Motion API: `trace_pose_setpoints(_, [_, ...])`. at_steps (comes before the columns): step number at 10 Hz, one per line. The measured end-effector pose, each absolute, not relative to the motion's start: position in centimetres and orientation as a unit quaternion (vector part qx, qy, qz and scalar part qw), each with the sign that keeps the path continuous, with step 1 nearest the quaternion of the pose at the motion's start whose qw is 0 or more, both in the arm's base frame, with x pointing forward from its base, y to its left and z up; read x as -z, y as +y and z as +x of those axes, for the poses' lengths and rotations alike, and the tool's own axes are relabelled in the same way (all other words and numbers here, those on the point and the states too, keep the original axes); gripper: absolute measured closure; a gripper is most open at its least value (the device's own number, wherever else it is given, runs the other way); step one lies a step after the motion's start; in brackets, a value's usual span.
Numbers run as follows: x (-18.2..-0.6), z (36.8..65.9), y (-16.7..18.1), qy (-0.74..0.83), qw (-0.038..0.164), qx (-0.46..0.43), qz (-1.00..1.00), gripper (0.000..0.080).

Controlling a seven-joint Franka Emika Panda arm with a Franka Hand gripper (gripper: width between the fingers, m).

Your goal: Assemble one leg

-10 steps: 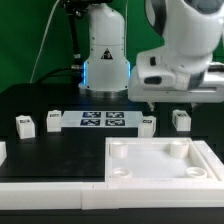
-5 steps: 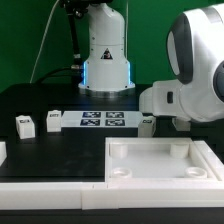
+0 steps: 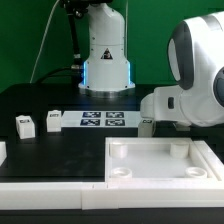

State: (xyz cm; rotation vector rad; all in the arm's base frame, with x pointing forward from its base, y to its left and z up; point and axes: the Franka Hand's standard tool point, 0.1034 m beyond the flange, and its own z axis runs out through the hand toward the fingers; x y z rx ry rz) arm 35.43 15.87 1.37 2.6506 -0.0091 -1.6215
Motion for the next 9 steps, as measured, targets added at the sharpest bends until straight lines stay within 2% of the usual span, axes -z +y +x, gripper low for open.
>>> trace_pose_setpoints(3, [-1.01,35.08,15.77,-0.004,0.018,0.525,0.851,0.0151])
trace_pose_setpoints(4, [-0.99,35.13,15.66,-0.005,0.018,0.525,0.851,0.0246])
trace_pose_setpoints(5, [-0.99,35.12,15.66,-0.005,0.018,0.525,0.851,0.0246])
trace_pose_setpoints(6, [-0.99,35.13,15.65,-0.005,0.018,0.525,0.851,0.0432])
trace_pose_setpoints(7, [-1.0,35.12,15.66,-0.005,0.018,0.525,0.851,0.0432])
trace_pose_setpoints(8, [-1.0,35.12,15.66,-0.005,0.018,0.525,0.851,0.0511])
trace_pose_setpoints(9, [-1.0,35.12,15.66,-0.005,0.018,0.525,0.851,0.0511])
